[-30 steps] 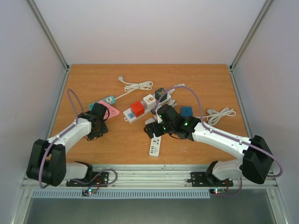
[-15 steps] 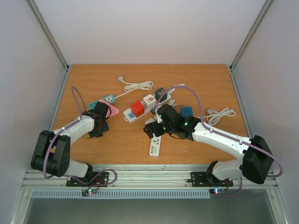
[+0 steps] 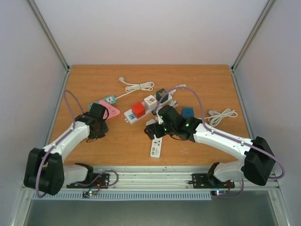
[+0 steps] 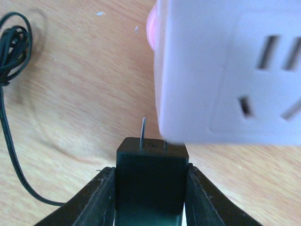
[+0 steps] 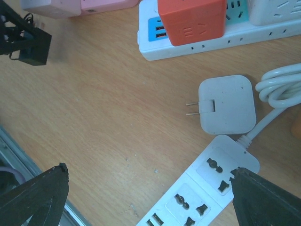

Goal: Insert the plug

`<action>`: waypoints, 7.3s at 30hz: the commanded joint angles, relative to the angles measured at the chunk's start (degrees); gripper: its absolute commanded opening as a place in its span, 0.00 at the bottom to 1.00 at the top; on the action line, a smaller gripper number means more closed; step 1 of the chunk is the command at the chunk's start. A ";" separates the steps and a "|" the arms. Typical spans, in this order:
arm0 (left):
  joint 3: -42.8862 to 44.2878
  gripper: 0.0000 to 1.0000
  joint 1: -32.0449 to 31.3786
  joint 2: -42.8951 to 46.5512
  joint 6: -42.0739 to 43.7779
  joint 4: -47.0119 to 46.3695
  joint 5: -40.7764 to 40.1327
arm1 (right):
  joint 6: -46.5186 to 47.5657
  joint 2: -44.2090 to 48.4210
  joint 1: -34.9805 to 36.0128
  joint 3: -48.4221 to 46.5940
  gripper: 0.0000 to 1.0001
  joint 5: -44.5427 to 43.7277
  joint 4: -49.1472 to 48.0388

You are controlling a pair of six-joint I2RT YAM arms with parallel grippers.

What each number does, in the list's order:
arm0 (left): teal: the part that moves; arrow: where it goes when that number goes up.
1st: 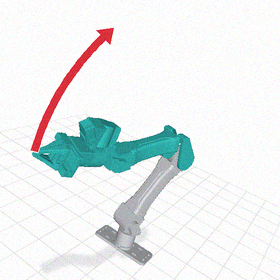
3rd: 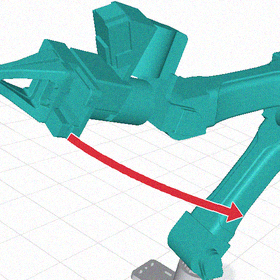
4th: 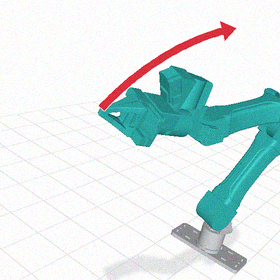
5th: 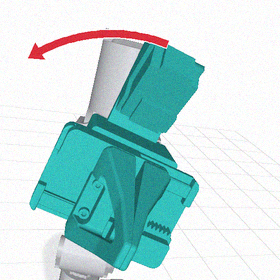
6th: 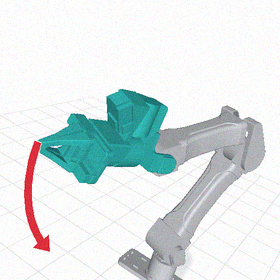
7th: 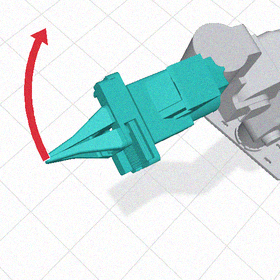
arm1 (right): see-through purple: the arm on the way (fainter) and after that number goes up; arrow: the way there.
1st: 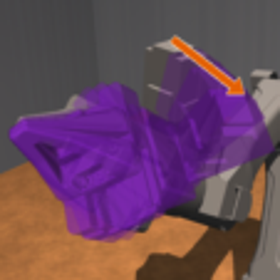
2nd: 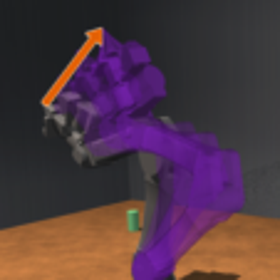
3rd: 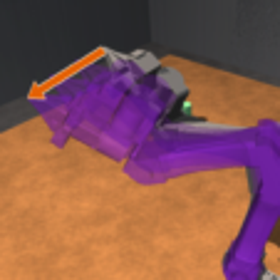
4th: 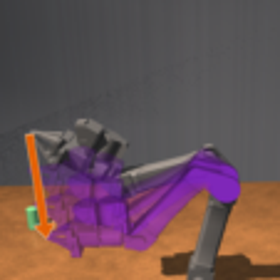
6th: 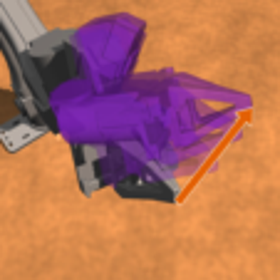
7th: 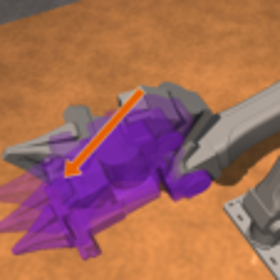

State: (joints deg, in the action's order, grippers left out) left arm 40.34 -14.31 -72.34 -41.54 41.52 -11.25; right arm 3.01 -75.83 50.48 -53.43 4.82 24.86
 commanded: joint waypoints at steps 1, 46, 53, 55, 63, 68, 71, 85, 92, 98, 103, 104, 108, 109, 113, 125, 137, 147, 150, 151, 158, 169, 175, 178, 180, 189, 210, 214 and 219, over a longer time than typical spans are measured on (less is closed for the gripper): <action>2.20 0.38 0.25 6.12 -0.82 4.83 3.76 | -2.42 0.06 0.23 -1.39 0.94 0.02 -1.22; 7.93 0.40 0.26 24.17 -48.70 -27.48 29.54 | 8.76 -19.54 5.59 -23.56 0.56 -0.82 -31.75; 7.60 0.40 0.32 25.17 -48.55 -26.65 28.79 | 9.45 -18.76 5.57 -23.24 0.64 -2.49 -31.29; 7.78 0.40 0.27 24.89 -48.08 -26.44 29.20 | 9.77 -18.18 5.60 -23.02 0.65 -2.07 -30.94; 7.19 0.40 0.31 25.54 -47.59 -25.59 27.95 | 11.76 -15.66 5.57 -21.16 0.63 1.37 -32.33; 6.87 0.40 0.24 24.79 -47.57 -26.25 29.05 | 10.76 -15.40 5.46 -21.10 0.76 -0.02 -32.74; 6.82 0.40 0.30 25.04 -47.75 -26.31 29.20 | 10.17 -17.23 5.51 -23.77 0.72 -2.77 -29.37; 4.66 0.41 0.25 26.26 -48.81 -27.51 28.32 | 10.64 -22.89 5.46 -27.08 0.39 -2.61 -29.85; 6.67 0.75 0.42 25.88 -38.26 -21.21 25.21 | 21.76 -22.30 3.97 -26.86 0.07 1.01 -29.97; 14.34 0.87 0.68 28.46 -15.18 -3.11 6.36 | 40.86 -25.26 -1.31 -34.36 0.01 17.64 -14.67; 24.98 0.87 0.77 24.90 4.31 4.37 -0.78 | 57.53 -32.36 -2.97 -48.11 0.01 23.68 0.28; 26.60 0.86 0.77 23.69 7.55 5.21 -1.93 | 59.92 -33.92 -2.96 -51.27 0.02 24.76 3.11; 30.36 0.85 3.07 19.52 15.58 6.11 -4.74 | 69.00 -38.94 -2.87 -58.29 0.03 25.63 9.61; 31.27 0.85 4.83 18.33 16.40 6.38 -3.06 | 71.17 -40.59 -2.79 -60.21 0.03 24.33 10.82; 33.30 0.81 14.45 13.41 15.64 5.99 6.63 | 78.53 -48.21 -2.46 -68.86 0.03 14.58 16.37; 35.62 0.81 24.85 -3.03 10.90 1.40 25.52 | 88.23 -55.74 1.14 -70.12 0.03 -7.44 14.44; 40.89 0.83 24.76 -20.11 20.19 -1.46 34.18 | 83.70 -69.42 2.75 -94.37 0.02 0.75 45.00; 49.40 0.76 24.48 -33.09 26.22 2.74 29.42 | 83.71 -71.58 3.13 -94.30 0.02 -4.52 37.98; 51.68 0.73 23.49 -37.27 26.17 5.76 23.78 | 84.10 -73.09 3.22 -95.99 0.02 -8.06 36.35; 52.28 0.72 23.00 -38.68 26.48 6.12 22.73 | 84.29 -73.57 3.22 -96.33 0.02 -9.09 35.62; 55.69 0.71 20.36 -43.69 26.89 8.27 18.43 | 84.08 -74.58 3.31 -97.13 0.02 -11.61 32.33; 54.81 0.67 18.26 -46.36 27.28 11.10 18.27 | 85.29 -72.92 4.10 -93.65 0.03 -13.92 30.11; 52.68 0.59 17.43 -45.88 26.50 10.16 19.87 | 85.70 -71.93 4.17 -92.06 0.03 -12.22 31.68; 51.85 0.58 17.13 -45.45 26.51 10.03 19.76 | 85.96 -71.76 4.18 -91.58 0.03 -11.65 33.17; 51.64 0.57 16.97 -45.31 26.51 9.90 19.71 | 85.82 -71.60 4.10 -91.24 0.03 -11.45 34.50; 51.79 0.54 15.59 -45.60 27.19 10.90 21.09 | 88.95 -72.13 4.09 -88.88 0.04 -12.96 31.63; 45.87 0.45 12.20 -40.68 27.38 11.79 25.47 | 89.84 -66.77 6.01 -83.38 0.04 -15.68 39.21; 46.29 0.45 12.21 -40.97 27.54 12.04 24.86 | 91.99 -67.79 6.02 -81.51 0.04 -16.82 35.95; 47.29 0.45 12.23 -41.99 27.82 12.27 24.77 | 93.32 -68.78 5.80 -81.51 0.03 -14.90 34.08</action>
State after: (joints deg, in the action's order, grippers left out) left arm 87.26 -1.34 -113.97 -13.61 50.61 11.33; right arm 94.17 -142.52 55.94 -136.57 -12.34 60.18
